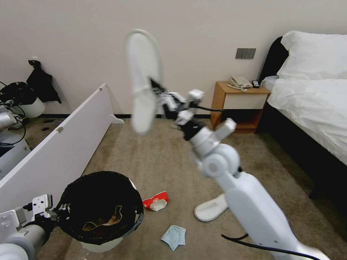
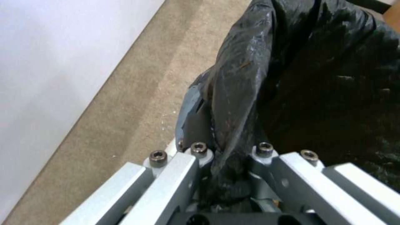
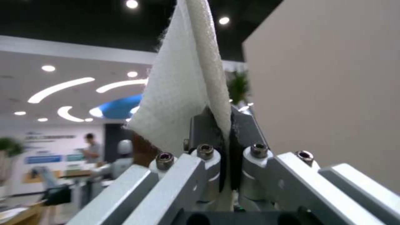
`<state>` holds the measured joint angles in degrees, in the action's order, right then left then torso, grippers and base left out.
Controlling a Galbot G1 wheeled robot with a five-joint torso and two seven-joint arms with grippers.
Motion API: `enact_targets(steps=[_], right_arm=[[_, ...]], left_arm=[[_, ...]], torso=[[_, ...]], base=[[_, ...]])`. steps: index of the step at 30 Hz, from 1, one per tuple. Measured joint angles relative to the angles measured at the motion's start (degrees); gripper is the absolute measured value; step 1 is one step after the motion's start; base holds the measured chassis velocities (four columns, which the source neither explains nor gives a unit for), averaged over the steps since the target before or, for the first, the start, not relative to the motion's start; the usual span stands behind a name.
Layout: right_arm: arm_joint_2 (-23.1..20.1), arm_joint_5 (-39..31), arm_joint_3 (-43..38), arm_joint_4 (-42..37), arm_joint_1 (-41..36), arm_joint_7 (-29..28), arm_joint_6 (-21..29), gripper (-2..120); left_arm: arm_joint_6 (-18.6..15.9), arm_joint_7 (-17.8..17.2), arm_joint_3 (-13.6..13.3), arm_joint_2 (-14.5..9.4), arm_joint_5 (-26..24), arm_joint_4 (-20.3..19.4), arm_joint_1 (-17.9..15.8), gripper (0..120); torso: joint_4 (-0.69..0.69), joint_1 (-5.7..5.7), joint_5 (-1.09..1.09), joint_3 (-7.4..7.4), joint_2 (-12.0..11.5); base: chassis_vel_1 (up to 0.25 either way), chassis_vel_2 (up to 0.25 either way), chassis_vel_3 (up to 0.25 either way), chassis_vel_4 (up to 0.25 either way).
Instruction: Pick up the trash bin, then pick up the garbage from the floor and place it into the trash bin.
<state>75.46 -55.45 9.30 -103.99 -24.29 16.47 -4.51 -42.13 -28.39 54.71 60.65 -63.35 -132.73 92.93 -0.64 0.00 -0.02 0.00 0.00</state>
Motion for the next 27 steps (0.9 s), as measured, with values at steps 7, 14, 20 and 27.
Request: enact_targets(steps=[7, 14, 20, 27], right_arm=[[2.09, -0.06, 5.42, 2.58, 1.64, 0.24, -0.65, 1], [0.90, 0.95, 8.48, 3.03, -1.31, 0.12, -0.84, 1], [0.10, 2.17, 9.77, 3.29, -3.54, 0.10, -1.07, 1], [-0.16, 2.85, 10.79, 3.72, -4.65, 0.00, -1.15, 1]], left_arm=[[0.00, -0.23, -0.48, 0.02, 0.05, -0.41, -0.07, 4], [0.00, -0.29, -0.51, -0.16, -0.06, -0.53, -0.21, 4], [0.00, -0.33, -0.51, -0.28, -0.21, -0.53, -0.33, 4], [0.00, -0.33, -0.20, -0.45, -0.65, -0.50, -0.37, 4]], torso=[[0.00, 0.00, 0.01, 0.00, 0.00], [-0.02, 0.00, 0.01, 0.00, 0.00], [-0.01, 0.00, 0.02, 0.00, 0.00], [-0.01, 0.00, 0.02, 0.00, 0.00]], base=[[0.000, 0.000, 0.000, 0.000], [0.000, 0.000, 0.000, 0.000], [0.000, 0.000, 0.000, 0.000], [0.000, 0.000, 0.000, 0.000]])
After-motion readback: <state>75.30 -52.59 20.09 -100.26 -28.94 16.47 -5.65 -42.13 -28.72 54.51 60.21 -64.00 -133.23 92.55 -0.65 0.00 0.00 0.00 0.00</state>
